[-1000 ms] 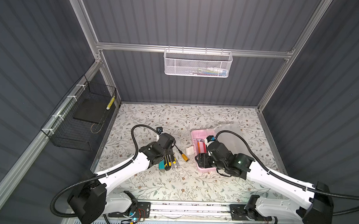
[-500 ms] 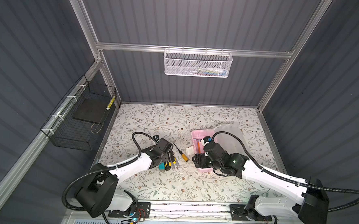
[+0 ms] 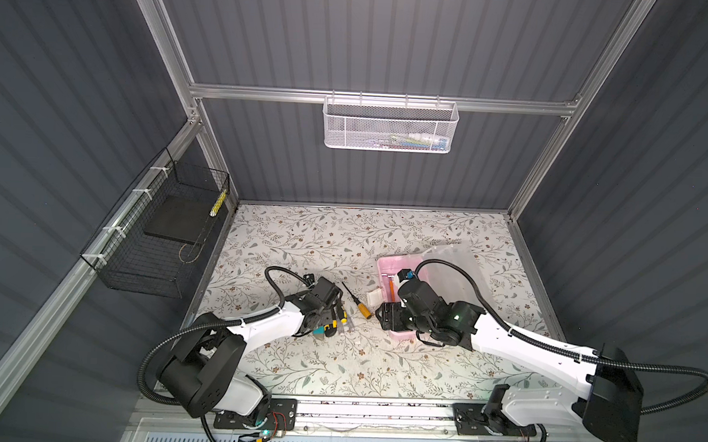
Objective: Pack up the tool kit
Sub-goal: 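Move the left gripper back over the tool row beside the box, then grasp the teal scraper from the tool row with the left gripper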
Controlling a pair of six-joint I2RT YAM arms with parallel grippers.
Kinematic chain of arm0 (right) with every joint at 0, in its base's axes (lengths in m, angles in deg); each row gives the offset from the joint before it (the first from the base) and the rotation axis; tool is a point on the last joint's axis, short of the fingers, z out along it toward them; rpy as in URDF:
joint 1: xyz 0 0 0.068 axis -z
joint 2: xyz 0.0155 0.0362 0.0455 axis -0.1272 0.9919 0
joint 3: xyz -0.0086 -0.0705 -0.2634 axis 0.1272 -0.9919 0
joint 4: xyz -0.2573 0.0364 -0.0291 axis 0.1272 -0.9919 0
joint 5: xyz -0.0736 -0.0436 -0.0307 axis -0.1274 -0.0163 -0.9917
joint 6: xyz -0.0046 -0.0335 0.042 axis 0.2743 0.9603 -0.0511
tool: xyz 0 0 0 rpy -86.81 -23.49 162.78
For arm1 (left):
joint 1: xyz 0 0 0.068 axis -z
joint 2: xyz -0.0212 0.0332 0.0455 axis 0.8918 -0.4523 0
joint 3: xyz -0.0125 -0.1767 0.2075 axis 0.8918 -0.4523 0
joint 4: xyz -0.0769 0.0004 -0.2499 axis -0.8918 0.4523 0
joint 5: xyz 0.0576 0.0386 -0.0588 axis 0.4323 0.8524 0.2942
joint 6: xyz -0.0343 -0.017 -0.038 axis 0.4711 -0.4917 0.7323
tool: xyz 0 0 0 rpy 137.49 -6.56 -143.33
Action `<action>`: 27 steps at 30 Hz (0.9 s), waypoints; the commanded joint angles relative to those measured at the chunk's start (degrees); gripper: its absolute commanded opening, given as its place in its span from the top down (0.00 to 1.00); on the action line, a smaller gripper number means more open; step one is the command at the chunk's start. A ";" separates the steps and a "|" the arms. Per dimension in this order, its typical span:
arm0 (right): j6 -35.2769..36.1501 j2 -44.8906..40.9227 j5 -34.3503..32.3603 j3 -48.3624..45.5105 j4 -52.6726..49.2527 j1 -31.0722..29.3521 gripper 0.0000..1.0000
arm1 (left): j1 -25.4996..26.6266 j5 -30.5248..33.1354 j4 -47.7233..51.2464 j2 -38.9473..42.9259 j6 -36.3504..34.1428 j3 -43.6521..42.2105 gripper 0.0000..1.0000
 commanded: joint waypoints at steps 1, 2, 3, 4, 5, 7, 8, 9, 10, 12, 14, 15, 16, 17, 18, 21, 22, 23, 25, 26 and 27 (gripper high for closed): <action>0.22 0.58 0.05 1.59 0.17 -0.25 0.22 | -0.15 0.70 0.70 -1.42 0.11 0.30 0.61; 0.21 0.67 -0.05 1.59 0.17 -0.25 0.22 | -0.15 0.82 0.69 -1.54 -0.02 0.37 0.61; 0.13 0.70 0.00 1.48 0.24 -0.25 0.22 | -0.14 0.87 0.54 -1.75 -0.01 0.40 0.61; 0.12 0.72 0.00 1.47 0.25 -0.25 0.21 | -0.15 0.66 0.15 -1.88 -0.13 0.37 0.61; 0.13 0.80 -0.03 1.47 0.25 -0.24 0.21 | -0.14 0.54 0.00 -2.24 -0.35 0.56 0.61; 0.13 0.88 -0.05 1.38 0.25 -0.16 0.21 | -0.14 0.58 -0.02 -3.23 -0.64 1.17 0.62; 0.13 0.89 0.00 1.38 0.25 -0.16 0.21 | -0.17 0.49 0.07 -3.81 -0.78 1.45 0.62; 0.12 0.87 -0.08 1.37 0.25 -0.10 0.22 | -0.19 0.40 -0.03 -4.29 -0.87 1.59 0.63; 0.08 0.97 0.06 1.42 0.17 -0.08 0.21 | -0.15 0.31 -0.10 -4.59 -0.85 1.64 0.63; 0.13 0.86 -0.01 1.39 0.17 -0.05 0.21 | -0.16 0.46 -0.32 -5.12 -0.81 1.65 0.64; 0.19 0.88 -0.07 1.29 0.30 -0.08 0.21 | -0.15 0.71 -0.20 -5.63 -1.03 2.05 0.66; 0.21 0.89 0.00 1.29 0.33 -0.01 0.21 | -0.15 0.75 -0.03 -5.81 -1.15 2.25 0.67; 0.21 0.88 -0.01 1.19 0.25 0.01 0.21 | -0.14 0.88 0.21 -5.94 -1.19 2.46 0.69; 0.21 0.90 -0.02 1.20 0.25 0.01 0.21 | -0.14 1.05 0.54 -6.09 -1.20 2.61 0.72; 0.20 0.89 0.00 1.14 0.32 0.01 0.21 | -0.15 1.19 0.72 -5.98 -1.15 2.69 0.77; 0.15 0.76 0.06 0.93 0.48 0.02 0.21 | -0.14 1.48 1.06 -5.56 -1.18 2.73 0.82; 0.13 0.75 0.01 0.85 0.52 0.09 0.21 | -0.14 1.58 1.39 -5.29 -1.25 2.95 0.85; 0.13 0.75 0.06 0.84 0.58 0.10 0.21 | -0.15 1.80 1.93 -5.09 -1.39 3.20 0.88; 0.13 0.71 0.25 0.81 0.69 0.11 0.21 | -0.19 2.41 3.61 -4.22 -1.38 3.75 1.00; 0.13 0.72 0.35 0.85 0.85 0.17 0.21 | -0.15 2.86 4.48 -3.54 -1.33 4.22 1.00; 0.13 0.67 0.39 0.92 0.90 0.20 0.21 | -0.14 3.15 5.26 -2.68 -1.38 4.43 1.00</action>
